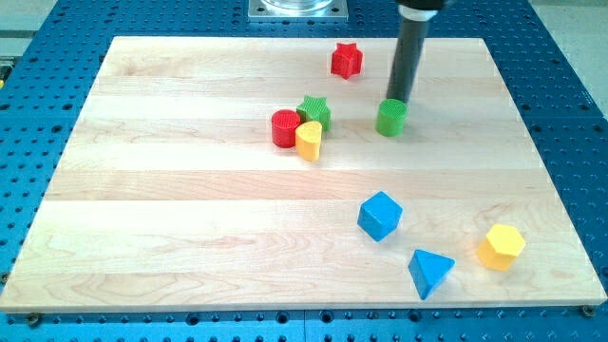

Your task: Place the green circle diagonally to the green star

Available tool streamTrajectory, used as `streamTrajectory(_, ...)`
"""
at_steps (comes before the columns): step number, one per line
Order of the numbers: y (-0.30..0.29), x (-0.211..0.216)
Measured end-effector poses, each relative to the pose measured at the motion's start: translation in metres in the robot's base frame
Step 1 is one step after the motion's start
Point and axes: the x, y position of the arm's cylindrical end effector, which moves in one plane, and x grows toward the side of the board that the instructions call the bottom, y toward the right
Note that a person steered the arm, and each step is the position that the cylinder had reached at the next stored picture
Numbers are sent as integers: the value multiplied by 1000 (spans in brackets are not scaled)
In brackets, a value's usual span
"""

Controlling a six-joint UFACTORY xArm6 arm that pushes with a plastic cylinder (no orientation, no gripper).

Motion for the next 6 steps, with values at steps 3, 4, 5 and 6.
streamTrajectory(3, 3, 54)
streamTrajectory(4, -10, 77)
streamTrajectory(5, -39, 77)
streamTrajectory(6, -64, 77)
